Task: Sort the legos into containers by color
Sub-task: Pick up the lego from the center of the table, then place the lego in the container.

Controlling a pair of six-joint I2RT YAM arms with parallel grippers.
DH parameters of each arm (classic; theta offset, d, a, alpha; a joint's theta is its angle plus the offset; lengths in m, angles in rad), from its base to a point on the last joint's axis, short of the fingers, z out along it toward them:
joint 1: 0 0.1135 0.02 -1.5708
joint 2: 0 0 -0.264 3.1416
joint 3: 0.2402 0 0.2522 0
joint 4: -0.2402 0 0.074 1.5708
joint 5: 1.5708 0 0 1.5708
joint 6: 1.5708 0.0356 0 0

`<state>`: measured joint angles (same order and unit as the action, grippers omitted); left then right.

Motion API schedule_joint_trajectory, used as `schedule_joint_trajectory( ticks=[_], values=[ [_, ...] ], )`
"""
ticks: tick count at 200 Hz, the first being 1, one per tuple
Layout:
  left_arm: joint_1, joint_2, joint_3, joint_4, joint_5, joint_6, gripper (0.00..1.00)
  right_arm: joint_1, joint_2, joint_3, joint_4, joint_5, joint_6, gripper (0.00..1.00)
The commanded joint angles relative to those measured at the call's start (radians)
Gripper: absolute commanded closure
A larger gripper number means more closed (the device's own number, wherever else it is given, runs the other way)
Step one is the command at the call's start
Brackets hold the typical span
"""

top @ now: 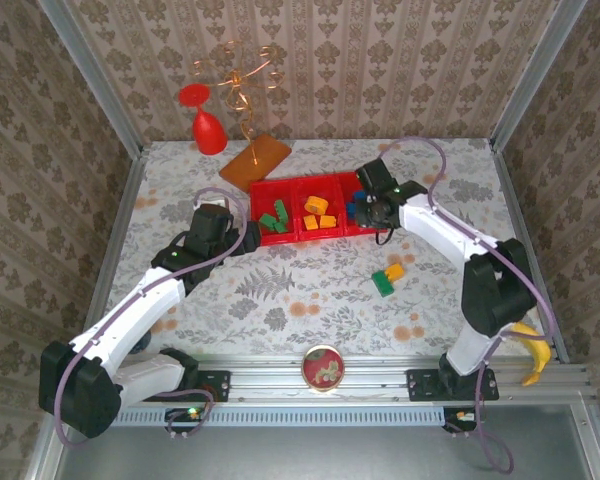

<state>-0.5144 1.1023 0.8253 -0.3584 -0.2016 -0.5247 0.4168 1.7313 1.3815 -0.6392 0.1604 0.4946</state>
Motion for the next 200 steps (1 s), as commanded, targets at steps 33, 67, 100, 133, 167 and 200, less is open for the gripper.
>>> schedule_joint_trajectory(
  ticks=[33, 67, 100, 133, 167, 200],
  values=[
    [0.011, -0.013, -0.011, -0.02, 0.022, -0.008, 0.0, -0.021, 0.205, 0.213, -0.072, 0.093, -0.061, 0.75],
    [0.011, -0.023, -0.015, -0.03, 0.024, -0.002, 0.0, -0.031, 0.271, 0.293, -0.093, 0.108, -0.069, 0.68],
    [0.013, -0.018, -0.012, -0.033, 0.026, 0.004, 0.0, -0.036, 0.278, 0.313, -0.099, 0.112, -0.07, 0.55],
    [0.013, -0.009, -0.006, -0.028, 0.031, 0.008, 0.0, -0.036, 0.249, 0.309, -0.108, 0.108, -0.068, 0.48],
    [0.013, -0.003, 0.001, -0.021, 0.047, 0.023, 0.0, -0.036, 0.177, 0.26, -0.115, 0.103, -0.053, 0.43],
    [0.002, 0.002, 0.006, 0.006, 0.082, 0.053, 0.0, -0.036, 0.07, 0.158, -0.117, 0.109, -0.022, 0.33]
  ],
)
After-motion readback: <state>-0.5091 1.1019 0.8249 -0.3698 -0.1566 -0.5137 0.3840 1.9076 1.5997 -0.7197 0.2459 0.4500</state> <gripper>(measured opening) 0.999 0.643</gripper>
